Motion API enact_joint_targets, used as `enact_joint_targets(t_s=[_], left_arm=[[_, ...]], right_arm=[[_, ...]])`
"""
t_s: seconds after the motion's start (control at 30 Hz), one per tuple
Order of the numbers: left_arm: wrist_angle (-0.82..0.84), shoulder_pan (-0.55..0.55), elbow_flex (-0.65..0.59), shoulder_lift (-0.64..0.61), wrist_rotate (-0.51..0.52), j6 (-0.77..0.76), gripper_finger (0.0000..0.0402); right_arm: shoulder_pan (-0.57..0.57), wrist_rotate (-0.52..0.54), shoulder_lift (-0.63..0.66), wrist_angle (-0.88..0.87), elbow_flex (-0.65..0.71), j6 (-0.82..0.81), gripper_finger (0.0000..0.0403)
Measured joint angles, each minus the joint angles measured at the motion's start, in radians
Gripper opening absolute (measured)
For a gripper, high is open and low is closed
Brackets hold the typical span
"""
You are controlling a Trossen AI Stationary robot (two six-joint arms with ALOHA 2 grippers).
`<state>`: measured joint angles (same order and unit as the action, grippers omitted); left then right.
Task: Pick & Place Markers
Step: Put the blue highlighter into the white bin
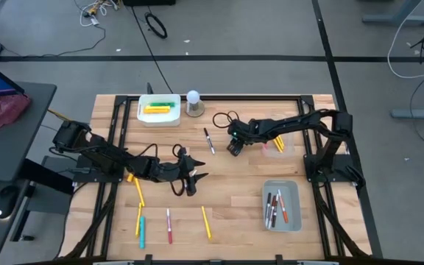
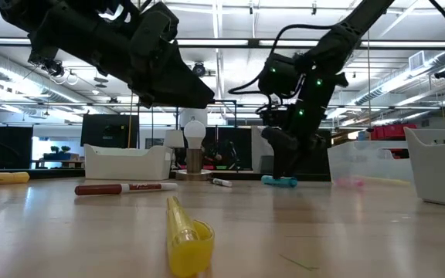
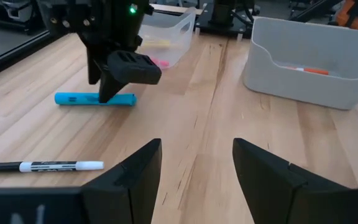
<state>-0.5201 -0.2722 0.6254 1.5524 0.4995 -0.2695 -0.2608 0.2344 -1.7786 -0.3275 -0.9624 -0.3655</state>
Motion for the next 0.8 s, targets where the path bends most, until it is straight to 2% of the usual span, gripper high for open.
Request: enact_joint_targets(t_s=[0.2, 0.47, 0.63, 0.8], left_arm=[[-0.004, 0.001, 0.000, 0.000, 0.000, 0.000, 0.0204], [-0.003, 0.001, 0.000, -0.002, 0.000, 0.002, 0.0204], [0.132, -0.007, 0.000, -0.103, 0.000, 0.003, 0.0204], [0.278, -0.040, 0.000, -0.234, 0.033, 0.014, 0.0204]], right_arm=[[0.019, -0.028, -0.006, 0.044, 0.050, -0.011, 0.0169], [0.063, -0.025, -0.004, 0.104, 0.074, 0.060, 0.0046], [0.142, -0.052, -0.004, 0.256, 0.076, 0.134, 0.0045], [0.247, -0.044, -0.004, 0.520, 0.076, 0.191, 0.0045]])
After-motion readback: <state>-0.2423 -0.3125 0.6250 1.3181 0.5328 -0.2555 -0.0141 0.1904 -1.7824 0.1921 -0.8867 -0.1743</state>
